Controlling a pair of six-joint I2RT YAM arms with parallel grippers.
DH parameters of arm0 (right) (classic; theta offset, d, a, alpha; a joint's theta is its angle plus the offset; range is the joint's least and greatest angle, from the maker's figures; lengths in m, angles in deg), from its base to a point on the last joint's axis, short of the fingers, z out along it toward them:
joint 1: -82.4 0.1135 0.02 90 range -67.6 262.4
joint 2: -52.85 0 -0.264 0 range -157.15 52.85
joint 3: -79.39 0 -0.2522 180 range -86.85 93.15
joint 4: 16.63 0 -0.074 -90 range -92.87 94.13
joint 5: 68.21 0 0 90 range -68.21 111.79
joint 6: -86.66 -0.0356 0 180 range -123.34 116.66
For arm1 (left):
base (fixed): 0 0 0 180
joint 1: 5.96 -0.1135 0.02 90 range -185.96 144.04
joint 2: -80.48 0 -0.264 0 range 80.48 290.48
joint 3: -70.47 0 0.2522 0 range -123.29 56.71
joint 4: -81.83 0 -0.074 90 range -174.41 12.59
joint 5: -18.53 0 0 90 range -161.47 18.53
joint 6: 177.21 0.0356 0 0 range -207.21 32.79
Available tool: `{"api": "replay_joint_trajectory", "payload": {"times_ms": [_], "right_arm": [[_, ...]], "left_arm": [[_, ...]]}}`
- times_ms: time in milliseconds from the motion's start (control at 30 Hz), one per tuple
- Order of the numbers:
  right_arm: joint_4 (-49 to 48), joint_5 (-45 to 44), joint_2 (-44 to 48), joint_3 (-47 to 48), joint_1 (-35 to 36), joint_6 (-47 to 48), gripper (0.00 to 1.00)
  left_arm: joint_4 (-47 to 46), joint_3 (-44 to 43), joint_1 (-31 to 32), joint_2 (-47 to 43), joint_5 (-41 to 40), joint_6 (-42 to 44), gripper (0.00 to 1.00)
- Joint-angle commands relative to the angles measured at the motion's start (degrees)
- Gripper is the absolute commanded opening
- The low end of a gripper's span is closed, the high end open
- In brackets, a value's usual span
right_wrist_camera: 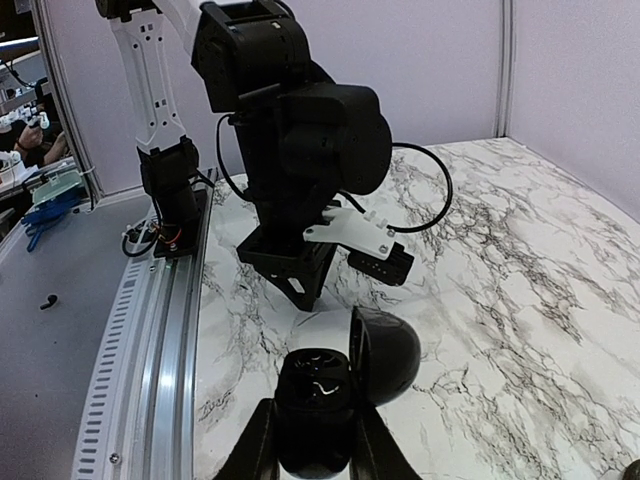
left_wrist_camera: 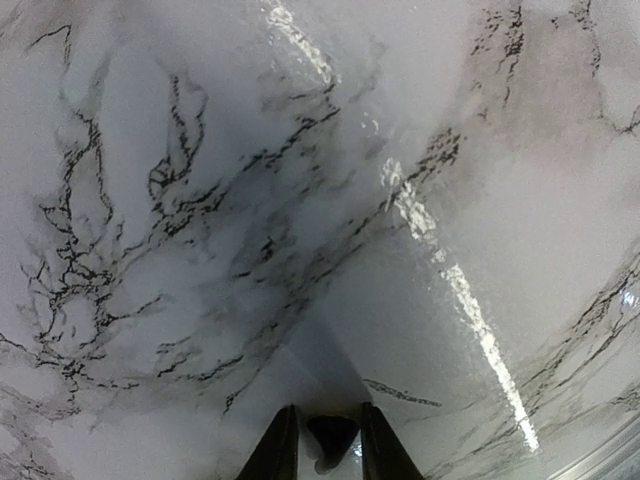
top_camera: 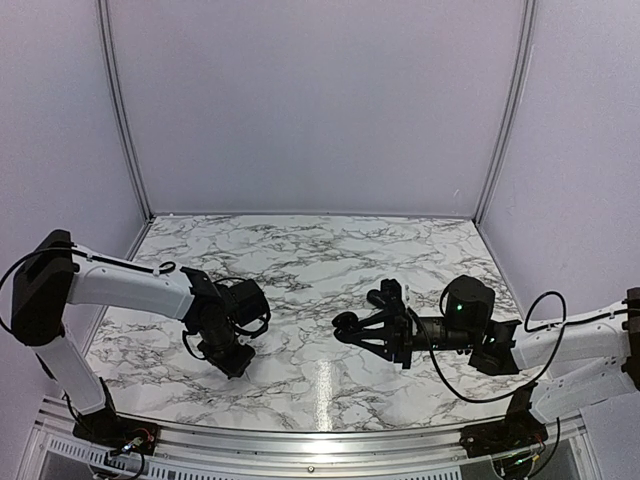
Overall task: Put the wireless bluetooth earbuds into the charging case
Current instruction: Pick up the right earbud from the center of the board.
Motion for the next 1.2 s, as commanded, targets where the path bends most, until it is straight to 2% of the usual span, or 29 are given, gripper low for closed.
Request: {"api": "replay_joint_trajectory", "payload": {"times_ms": [0, 133, 500, 733, 900, 1167], "right_arm": [[0.6, -0.2, 0.7, 0.4, 0.4, 1.1, 0.00], [0.9, -0.2, 0.3, 0.8, 0.4, 1.1, 0.00], [-0.3, -0.3, -1.1, 1.5, 0.4, 1.1, 0.00], [-9.8, 0.7, -1.1, -1.6, 0.5, 2.7, 0.00], [-16.5, 1.1, -2.1, -2.0, 1.9, 7.2, 0.00], [-24.4, -2.5, -4.6, -1.2, 6.1, 15.4, 0.00]], "left_arm": [[0.4, 0.4, -0.9, 3.1, -1.1, 1.8, 0.20], [0.0, 0.7, -0.9, 2.2, -1.6, 1.6, 0.15], [-3.5, 1.9, -0.9, -3.5, -2.9, 0.5, 0.13], [-10.7, 3.7, -0.9, -13.8, -6.4, 1.5, 0.11], [-20.4, 5.9, -0.9, -24.7, -6.4, 2.8, 0.12], [-44.7, 15.4, 1.0, -43.4, -3.4, 7.8, 0.10]]}}
